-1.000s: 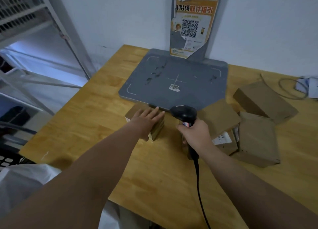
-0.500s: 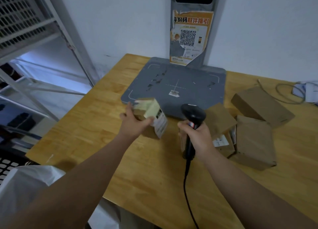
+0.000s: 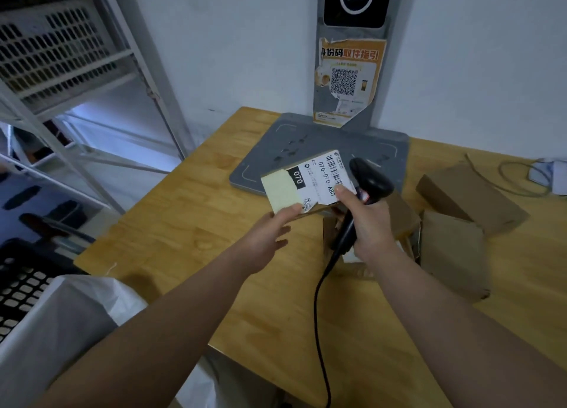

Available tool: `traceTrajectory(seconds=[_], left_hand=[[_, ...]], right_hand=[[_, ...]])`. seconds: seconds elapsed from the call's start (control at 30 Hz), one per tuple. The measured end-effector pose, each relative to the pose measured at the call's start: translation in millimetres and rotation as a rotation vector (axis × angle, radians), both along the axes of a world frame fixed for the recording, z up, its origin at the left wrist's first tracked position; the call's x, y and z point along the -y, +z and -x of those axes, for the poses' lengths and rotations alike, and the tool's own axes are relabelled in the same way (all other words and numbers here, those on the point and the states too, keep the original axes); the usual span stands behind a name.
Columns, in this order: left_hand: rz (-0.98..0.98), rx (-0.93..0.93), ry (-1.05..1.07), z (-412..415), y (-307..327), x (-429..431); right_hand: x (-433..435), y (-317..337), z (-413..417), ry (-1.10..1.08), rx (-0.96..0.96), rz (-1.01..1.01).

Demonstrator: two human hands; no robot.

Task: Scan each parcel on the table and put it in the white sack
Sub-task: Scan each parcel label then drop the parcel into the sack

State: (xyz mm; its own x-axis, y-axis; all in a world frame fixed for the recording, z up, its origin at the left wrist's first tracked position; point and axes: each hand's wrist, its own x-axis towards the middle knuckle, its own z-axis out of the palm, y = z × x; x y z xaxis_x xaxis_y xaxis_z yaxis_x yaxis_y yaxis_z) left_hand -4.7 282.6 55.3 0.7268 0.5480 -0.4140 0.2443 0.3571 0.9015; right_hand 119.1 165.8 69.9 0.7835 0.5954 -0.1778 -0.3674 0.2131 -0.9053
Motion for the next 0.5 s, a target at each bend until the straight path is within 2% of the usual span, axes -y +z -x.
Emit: traceTrajectory(seconds=[0.13,0.2,0.23,0.3,0.37,0.43,0.5], left_hand=[[-0.254,0.086,0.128,10.3,6.6,-19.1],[-0.399,0.023,-0.032,14.2,12.0,-30.2],[-0.41,-0.03,-0.143,16.2,17.2,-32.2],[-0.31,-0.08,-0.338,19.8,24.1,-36.2],[-0.246,-0.111,-0.46,23.4,30.6,-34.0],[-0.248,-0.165,-0.459,25.2,28.6,-33.1],[-0.27,-0.203,-0.34,26.5,20.5,-33.0]], right_hand=[[8.6,1.4,-15.0,0.094,0.291,0.176],[12.7,6.4,-22.3,0.217,0.367,0.27],[14.9,9.1,-24.9,0.289,0.38,0.285],[18.4,16.2,-26.0,0.419,0.394,0.288],[19.8,21.7,-21.1,0.494,0.403,0.287],[17.2,22.8,-12.1,0.433,0.352,0.285],[13.8,21.4,-2.0,0.267,0.246,0.297]])
